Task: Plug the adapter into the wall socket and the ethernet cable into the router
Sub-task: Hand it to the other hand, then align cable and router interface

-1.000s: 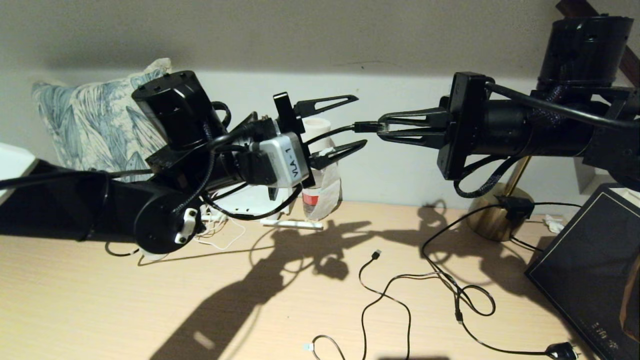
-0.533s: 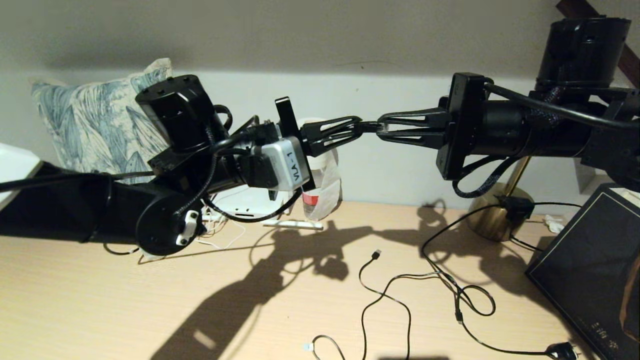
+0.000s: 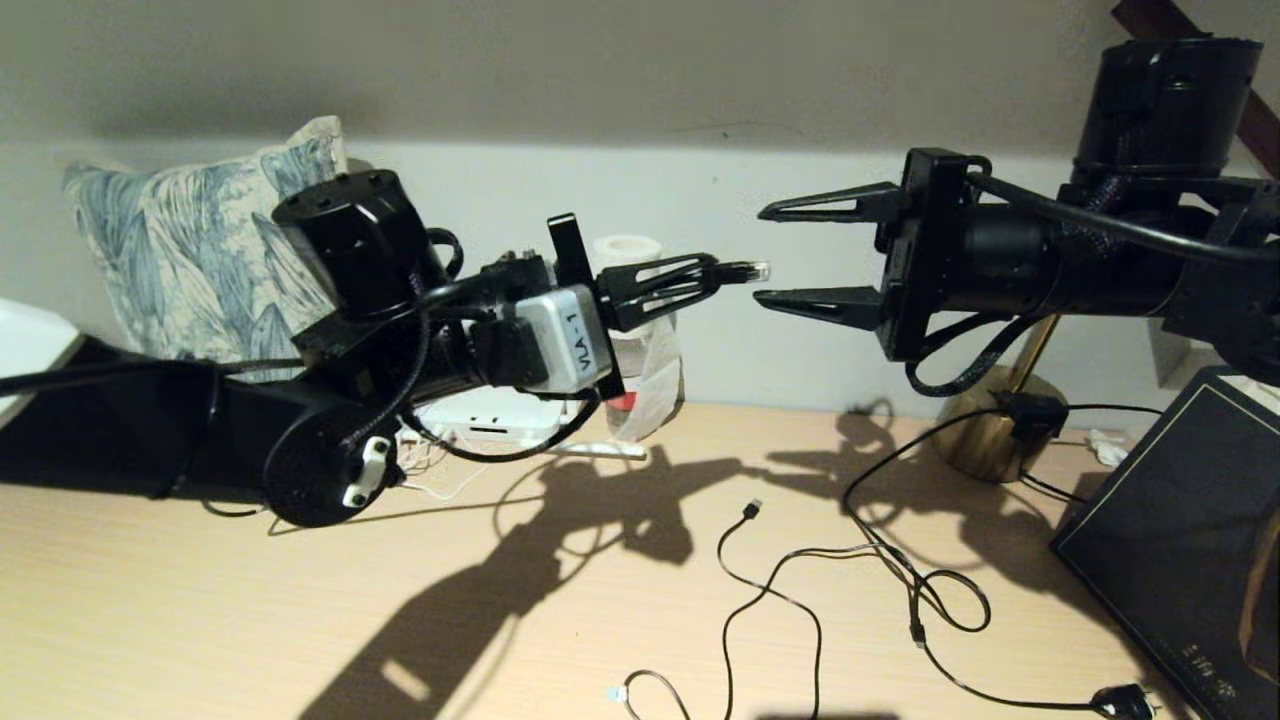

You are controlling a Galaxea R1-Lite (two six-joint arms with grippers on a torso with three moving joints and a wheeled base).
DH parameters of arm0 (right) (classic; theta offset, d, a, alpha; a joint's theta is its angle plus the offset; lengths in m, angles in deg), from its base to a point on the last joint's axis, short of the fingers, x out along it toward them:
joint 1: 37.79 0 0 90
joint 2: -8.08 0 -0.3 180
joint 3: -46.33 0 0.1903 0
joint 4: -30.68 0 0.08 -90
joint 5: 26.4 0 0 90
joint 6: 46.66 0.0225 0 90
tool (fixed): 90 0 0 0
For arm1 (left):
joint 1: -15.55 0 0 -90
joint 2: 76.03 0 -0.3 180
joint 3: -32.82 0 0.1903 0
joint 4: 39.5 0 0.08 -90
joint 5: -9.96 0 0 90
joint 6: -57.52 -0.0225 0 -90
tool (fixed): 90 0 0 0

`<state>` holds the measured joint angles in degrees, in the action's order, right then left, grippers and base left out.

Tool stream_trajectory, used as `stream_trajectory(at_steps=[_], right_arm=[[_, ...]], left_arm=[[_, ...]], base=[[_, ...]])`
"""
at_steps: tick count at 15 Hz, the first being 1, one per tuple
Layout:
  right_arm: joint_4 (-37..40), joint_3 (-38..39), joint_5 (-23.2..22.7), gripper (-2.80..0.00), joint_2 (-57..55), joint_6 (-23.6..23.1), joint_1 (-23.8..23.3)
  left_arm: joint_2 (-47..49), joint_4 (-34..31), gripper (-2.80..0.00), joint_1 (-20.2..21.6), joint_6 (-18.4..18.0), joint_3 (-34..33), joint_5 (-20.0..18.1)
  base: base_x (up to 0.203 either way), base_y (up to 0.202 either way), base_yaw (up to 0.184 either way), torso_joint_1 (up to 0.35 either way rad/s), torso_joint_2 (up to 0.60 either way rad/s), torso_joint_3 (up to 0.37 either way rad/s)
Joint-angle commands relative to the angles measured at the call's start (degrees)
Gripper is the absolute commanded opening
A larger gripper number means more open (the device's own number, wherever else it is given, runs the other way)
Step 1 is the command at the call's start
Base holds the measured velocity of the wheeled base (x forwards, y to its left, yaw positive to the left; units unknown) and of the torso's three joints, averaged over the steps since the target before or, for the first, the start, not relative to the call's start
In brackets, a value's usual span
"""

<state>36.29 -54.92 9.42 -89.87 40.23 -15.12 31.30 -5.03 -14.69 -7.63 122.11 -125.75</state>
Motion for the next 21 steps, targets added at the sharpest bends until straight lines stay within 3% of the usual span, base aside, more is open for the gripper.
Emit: stream_trajectory(at_steps=[1,3,5,6,7,8,11,12,13,15,17,19,20,21], right_arm=[[-0.19,1.16,0.06,0.0,1.15,-0.42,-3.0],[0.0,5.69,3.22,0.0,4.49,-8.81,-5.64],[1.13,12.11,12.81,0.0,8.86,-22.65,-7.0],[2.13,15.8,18.93,-2.8,11.3,-31.28,-7.26],[2.93,19.96,25.81,-2.8,14.69,-38.88,-7.42],[3.4,23.23,30.45,-2.8,17.99,-42.88,-7.47],[7.2,31.17,39.22,-2.8,29.69,-55.34,-7.52],[10.26,33.77,44.24,-2.8,33.91,-60.61,-7.53],[13.01,36.44,50.1,-2.8,38.02,-64.57,-7.53],[16.31,41.88,60.75,-2.8,46.69,-69.88,-7.56],[18.08,46.36,70.91,-2.8,54.4,-74.11,-7.65],[19.08,49.47,75.45,-2.8,60.84,-75.6,-9.25],[19.35,51.14,75.79,-2.8,62.3,-75.92,-12.8],[19.54,53.35,75.59,-2.8,63.77,-76.26,-17.88]], left_arm=[[-2.12,1.37,-2.8,1.12,8.59,-3.82,-0.05],[-3.9,4.83,-2.8,1.7,21.45,-7.33,2.29],[-8.35,5.59,-2.8,1.86,37.02,-11.96,9.4],[-10.68,4.43,-2.8,1.89,45.31,-13.66,14.13],[-12.99,2.02,-2.8,1.93,53.17,-14.8,18.33],[-15.14,-1.41,-2.8,2.18,59.66,-15.49,20.27],[-20.42,-12.17,-2.8,6.12,74.81,-16.95,21.81],[-21.49,-16.13,-2.8,7.72,78.08,-17.37,22.02],[-22.23,-19.49,-2.8,8.3,79.02,-17.94,23.09],[-23.7,-25.03,-2.8,8.43,79.69,-20.98,27.16],[-23.84,-25.84,-2.8,8.34,80.23,-24.68,29.64],[-22.12,-25.91,-2.8,7.88,80.41,-25.38,35.34],[-21.03,-25.7,-2.8,7.25,81.23,-24.87,38.72],[-20.65,-25.61,-2.8,7.08,83.91,-24.33,39.46]], base=[[0.0,0.0,0.0,0.0,0.0,0.0],[0.0,0.0,0.0,0.0,0.0,0.0],[0.0,0.0,0.0,0.0,0.0,0.0],[0.0,0.0,0.0,0.0,0.0,0.0],[0.0,0.0,0.0,0.0,0.0,0.0],[0.0,0.0,0.0,0.0,0.0,0.0],[0.0,0.0,0.0,0.0,0.0,0.0],[0.0,0.0,0.0,0.0,0.0,0.0],[0.0,0.0,0.0,0.0,0.0,0.0],[0.0,0.0,0.0,0.0,0.0,0.0],[0.0,0.0,0.0,0.0,0.0,0.0],[0.0,0.0,0.0,0.0,0.0,0.0],[0.0,0.0,0.0,0.0,0.0,0.0],[0.0,0.0,0.0,0.0,0.0,0.0]])
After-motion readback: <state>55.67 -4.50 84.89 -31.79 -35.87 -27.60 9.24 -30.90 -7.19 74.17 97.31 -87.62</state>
